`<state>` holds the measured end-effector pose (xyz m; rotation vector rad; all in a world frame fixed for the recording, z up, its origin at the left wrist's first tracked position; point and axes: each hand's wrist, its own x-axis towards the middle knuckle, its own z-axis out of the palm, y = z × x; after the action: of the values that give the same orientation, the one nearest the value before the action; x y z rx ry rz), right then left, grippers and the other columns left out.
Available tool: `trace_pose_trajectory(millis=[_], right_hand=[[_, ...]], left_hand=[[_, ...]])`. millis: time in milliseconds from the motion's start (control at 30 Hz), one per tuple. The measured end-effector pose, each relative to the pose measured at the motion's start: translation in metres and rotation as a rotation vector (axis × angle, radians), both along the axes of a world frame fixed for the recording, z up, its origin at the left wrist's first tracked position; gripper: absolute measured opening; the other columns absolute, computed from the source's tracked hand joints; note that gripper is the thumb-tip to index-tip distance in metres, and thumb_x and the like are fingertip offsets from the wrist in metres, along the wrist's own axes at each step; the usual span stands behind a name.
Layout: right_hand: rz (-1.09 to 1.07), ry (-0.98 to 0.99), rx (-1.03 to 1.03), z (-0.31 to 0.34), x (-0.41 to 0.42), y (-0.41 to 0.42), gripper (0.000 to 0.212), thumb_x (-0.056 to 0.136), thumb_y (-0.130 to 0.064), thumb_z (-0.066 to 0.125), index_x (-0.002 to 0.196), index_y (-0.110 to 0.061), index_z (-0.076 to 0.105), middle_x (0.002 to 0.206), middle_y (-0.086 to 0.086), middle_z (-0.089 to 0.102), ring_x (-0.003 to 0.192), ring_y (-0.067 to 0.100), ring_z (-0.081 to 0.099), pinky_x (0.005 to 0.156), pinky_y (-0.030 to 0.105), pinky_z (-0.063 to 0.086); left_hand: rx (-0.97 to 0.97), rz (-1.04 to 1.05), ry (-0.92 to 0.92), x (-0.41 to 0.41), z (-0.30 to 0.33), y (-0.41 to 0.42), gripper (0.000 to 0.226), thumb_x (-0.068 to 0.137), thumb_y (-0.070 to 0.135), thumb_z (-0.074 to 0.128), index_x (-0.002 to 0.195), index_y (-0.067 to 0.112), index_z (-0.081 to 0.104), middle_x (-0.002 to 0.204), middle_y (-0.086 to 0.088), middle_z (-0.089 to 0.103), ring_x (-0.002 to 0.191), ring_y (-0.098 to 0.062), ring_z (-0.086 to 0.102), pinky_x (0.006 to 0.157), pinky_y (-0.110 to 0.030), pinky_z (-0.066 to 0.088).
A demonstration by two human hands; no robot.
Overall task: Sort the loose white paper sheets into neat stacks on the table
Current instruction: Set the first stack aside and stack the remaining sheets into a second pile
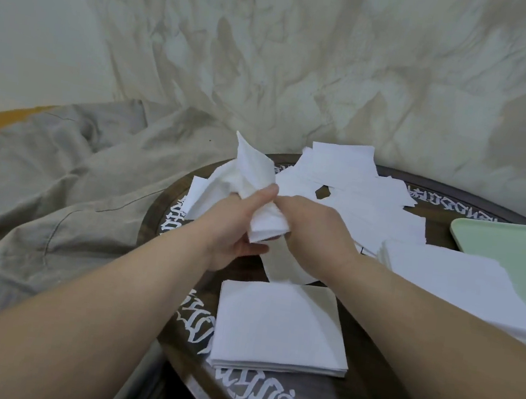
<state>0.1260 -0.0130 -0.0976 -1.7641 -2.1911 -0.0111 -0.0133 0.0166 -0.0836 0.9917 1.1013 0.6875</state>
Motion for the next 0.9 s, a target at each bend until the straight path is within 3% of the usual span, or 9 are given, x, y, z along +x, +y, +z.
trace_pose_trajectory(millis=[100,200,267,400,467,600,700,800,900], right_hand=[[0.161,0.078,-0.041,0.006,-0.005,-0.009,0.03,0.088,-0.021,0.049,0.117,-0.023,0.055,0.107,-0.004,0.06,0.101,0.022,0.056,0.076,0.036,0.046],[0.218,0.035,-0.123,0.016,-0.001,-0.02,0.042,0.089,-0.037,0.051,0.129,-0.021,0.052,0.136,-0.006,0.049,0.132,0.015,0.037,0.099,0.034,0.04],[0.181,0.06,-0.141,0.021,0.003,-0.027,0.048,0.088,-0.047,0.049,0.129,-0.021,0.055,0.143,-0.01,0.044,0.138,0.01,0.03,0.107,0.03,0.033],[0.002,0.416,0.051,0.031,0.012,-0.034,0.028,0.093,-0.024,0.051,0.115,-0.015,0.065,0.121,-0.002,0.062,0.114,0.018,0.054,0.098,0.033,0.04],[-0.134,0.536,0.092,0.038,0.018,-0.037,0.028,0.093,-0.018,0.05,0.119,-0.017,0.062,0.122,-0.003,0.06,0.102,0.015,0.054,0.09,0.023,0.037],[-0.286,0.755,-0.014,0.053,0.024,-0.049,0.038,0.092,-0.03,0.053,0.13,-0.026,0.051,0.127,-0.011,0.054,0.105,0.007,0.052,0.091,0.024,0.039],[-0.304,1.116,-0.13,0.063,0.022,-0.065,0.028,0.088,-0.035,0.06,0.114,-0.024,0.063,0.109,-0.007,0.063,0.098,0.011,0.058,0.083,0.027,0.046],[-0.303,1.197,-0.176,0.065,0.016,-0.088,0.009,0.083,-0.025,0.066,0.086,-0.019,0.071,0.088,0.002,0.07,0.076,0.015,0.064,0.068,0.029,0.052],[-0.312,1.196,-0.224,0.059,0.012,-0.114,0.004,0.081,-0.016,0.067,0.083,-0.017,0.07,0.075,0.002,0.068,0.066,0.014,0.065,0.064,0.027,0.054]], left_hand=[[0.004,0.129,-0.055,0.005,0.007,0.002,0.028,0.094,0.02,0.058,0.117,0.005,0.054,0.097,-0.012,0.068,0.075,-0.023,0.068,0.071,-0.035,0.055],[0.057,0.222,-0.027,0.001,0.012,0.002,0.013,0.097,0.007,0.048,0.1,0.006,0.061,0.089,-0.012,0.067,0.075,-0.026,0.065,0.073,-0.038,0.053],[0.091,0.229,-0.002,-0.004,0.014,0.001,0.018,0.097,0.005,0.046,0.106,0.008,0.062,0.094,-0.011,0.069,0.08,-0.027,0.067,0.069,-0.038,0.055],[0.106,0.225,-0.019,-0.011,0.022,-0.009,0.017,0.094,0.001,0.049,0.103,0.007,0.062,0.091,-0.011,0.07,0.076,-0.026,0.066,0.068,-0.035,0.054],[0.072,0.181,-0.049,-0.014,0.029,-0.018,0.014,0.093,0.001,0.052,0.1,0.007,0.062,0.087,-0.01,0.07,0.075,-0.026,0.066,0.077,-0.04,0.054],[0.038,0.103,-0.025,-0.022,0.036,-0.039,0.022,0.09,0.004,0.059,0.112,0.005,0.062,0.097,-0.015,0.07,0.082,-0.031,0.067,0.076,-0.041,0.055],[0.042,0.073,-0.022,-0.026,0.038,-0.058,0.028,0.088,0.006,0.062,0.116,0.004,0.062,0.103,-0.017,0.07,0.086,-0.033,0.068,0.078,-0.044,0.055],[0.059,0.112,-0.013,-0.027,0.035,-0.08,0.027,0.088,0.007,0.063,0.115,0.003,0.061,0.099,-0.016,0.07,0.086,-0.033,0.068,0.083,-0.047,0.055],[0.029,0.142,-0.043,-0.027,0.03,-0.102,0.028,0.086,0.006,0.066,0.113,0.002,0.061,0.094,-0.014,0.072,0.081,-0.031,0.07,0.07,-0.041,0.058]])
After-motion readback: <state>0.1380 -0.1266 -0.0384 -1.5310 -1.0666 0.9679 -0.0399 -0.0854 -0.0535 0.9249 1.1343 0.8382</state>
